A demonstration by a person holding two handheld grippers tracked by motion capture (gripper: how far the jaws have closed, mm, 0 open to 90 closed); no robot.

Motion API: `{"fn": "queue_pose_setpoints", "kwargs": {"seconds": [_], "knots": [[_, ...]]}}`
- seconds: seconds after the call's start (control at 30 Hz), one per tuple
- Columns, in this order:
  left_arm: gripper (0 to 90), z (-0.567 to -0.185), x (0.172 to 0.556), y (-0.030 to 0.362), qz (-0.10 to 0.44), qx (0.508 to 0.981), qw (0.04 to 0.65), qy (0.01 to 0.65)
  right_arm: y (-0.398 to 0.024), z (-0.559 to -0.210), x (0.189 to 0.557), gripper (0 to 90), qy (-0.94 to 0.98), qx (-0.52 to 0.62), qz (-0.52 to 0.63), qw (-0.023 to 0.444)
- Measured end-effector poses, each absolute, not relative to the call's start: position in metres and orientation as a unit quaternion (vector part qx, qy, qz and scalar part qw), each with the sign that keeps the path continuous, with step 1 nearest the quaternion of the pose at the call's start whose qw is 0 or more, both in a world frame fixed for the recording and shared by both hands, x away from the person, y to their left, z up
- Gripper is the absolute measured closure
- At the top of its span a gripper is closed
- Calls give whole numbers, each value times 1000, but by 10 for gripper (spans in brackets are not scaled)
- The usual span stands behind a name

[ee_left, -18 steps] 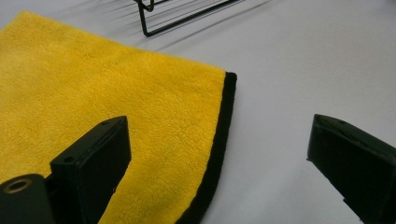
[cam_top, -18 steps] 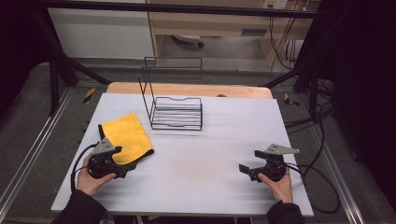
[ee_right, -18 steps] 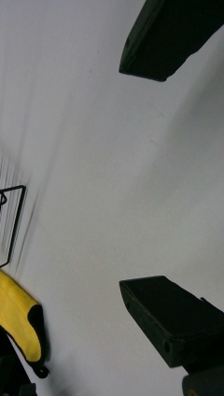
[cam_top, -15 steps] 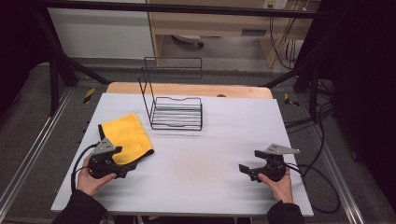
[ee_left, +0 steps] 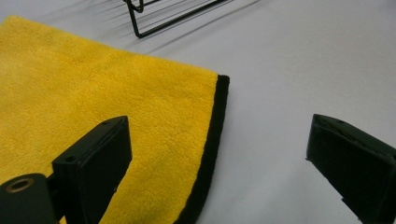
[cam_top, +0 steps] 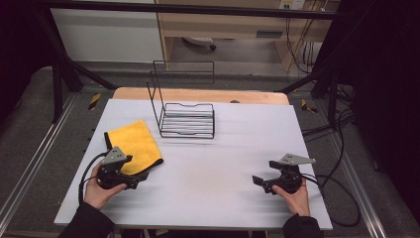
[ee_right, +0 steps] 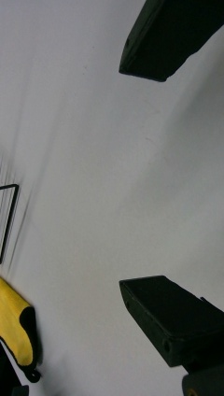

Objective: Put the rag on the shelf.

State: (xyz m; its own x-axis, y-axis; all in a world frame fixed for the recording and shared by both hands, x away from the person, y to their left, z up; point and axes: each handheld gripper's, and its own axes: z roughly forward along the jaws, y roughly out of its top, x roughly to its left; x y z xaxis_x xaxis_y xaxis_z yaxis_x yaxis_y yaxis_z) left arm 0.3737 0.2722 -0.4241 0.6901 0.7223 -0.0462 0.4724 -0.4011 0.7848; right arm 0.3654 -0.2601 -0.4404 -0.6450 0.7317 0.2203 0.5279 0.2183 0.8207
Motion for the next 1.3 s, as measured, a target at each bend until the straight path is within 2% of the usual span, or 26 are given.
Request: {"fn": "queue_pose_setpoints", "kwargs": {"seconds": [0.47,0.63,0.67,0.77,1.13,1.3], "knots": [[110,-417,389,244,163,837,372,368,-259,-441,366,9,776,411,467,107],[204,-422,401,234,168,840,354,376,-259,-442,366,9,776,411,465,108],[262,-424,402,232,167,841,351,377,-259,-442,366,9,777,410,465,109],[335,-428,407,228,162,843,346,378,-259,-442,366,9,777,411,464,108],[522,-439,415,219,187,849,323,375,-259,-442,367,10,778,413,461,106],[541,-443,416,216,193,850,314,376,-259,-442,367,11,778,412,462,108]]}}
